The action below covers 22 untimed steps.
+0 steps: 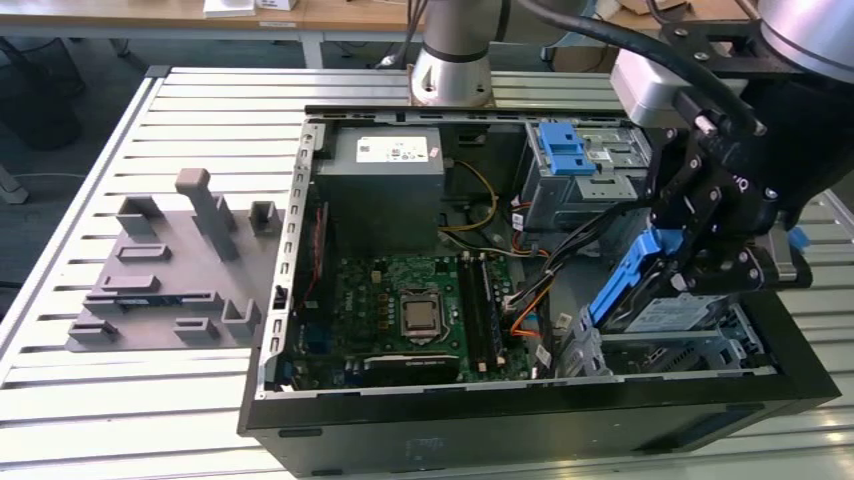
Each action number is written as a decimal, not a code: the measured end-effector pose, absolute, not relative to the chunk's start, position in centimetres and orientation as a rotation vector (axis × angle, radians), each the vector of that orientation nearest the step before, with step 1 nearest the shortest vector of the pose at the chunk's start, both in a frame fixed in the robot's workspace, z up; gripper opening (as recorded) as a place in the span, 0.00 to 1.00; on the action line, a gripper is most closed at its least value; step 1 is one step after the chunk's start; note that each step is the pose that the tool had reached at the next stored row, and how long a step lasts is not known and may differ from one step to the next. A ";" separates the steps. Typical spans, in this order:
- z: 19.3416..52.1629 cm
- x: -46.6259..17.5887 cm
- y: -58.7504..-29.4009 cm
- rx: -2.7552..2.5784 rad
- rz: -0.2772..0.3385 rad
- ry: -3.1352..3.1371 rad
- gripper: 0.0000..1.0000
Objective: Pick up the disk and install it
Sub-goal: 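Insert the disk into the insertion slot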
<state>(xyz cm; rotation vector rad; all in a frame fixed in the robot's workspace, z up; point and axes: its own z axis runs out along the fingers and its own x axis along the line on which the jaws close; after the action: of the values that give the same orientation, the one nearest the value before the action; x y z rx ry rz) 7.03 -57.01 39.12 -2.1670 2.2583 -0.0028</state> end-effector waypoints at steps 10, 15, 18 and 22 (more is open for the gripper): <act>38.1 7.0 -57.0 -2.167 -0.003 2.258 0.36; 37.6 7.0 -57.0 -2.167 -0.003 2.258 0.36; 37.3 7.0 -57.0 -2.167 -0.003 2.258 0.36; 36.9 7.0 -57.0 -2.167 -0.003 2.258 0.36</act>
<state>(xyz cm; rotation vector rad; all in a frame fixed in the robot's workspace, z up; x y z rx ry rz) 7.04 -57.01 36.86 -2.1671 2.2583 -0.0028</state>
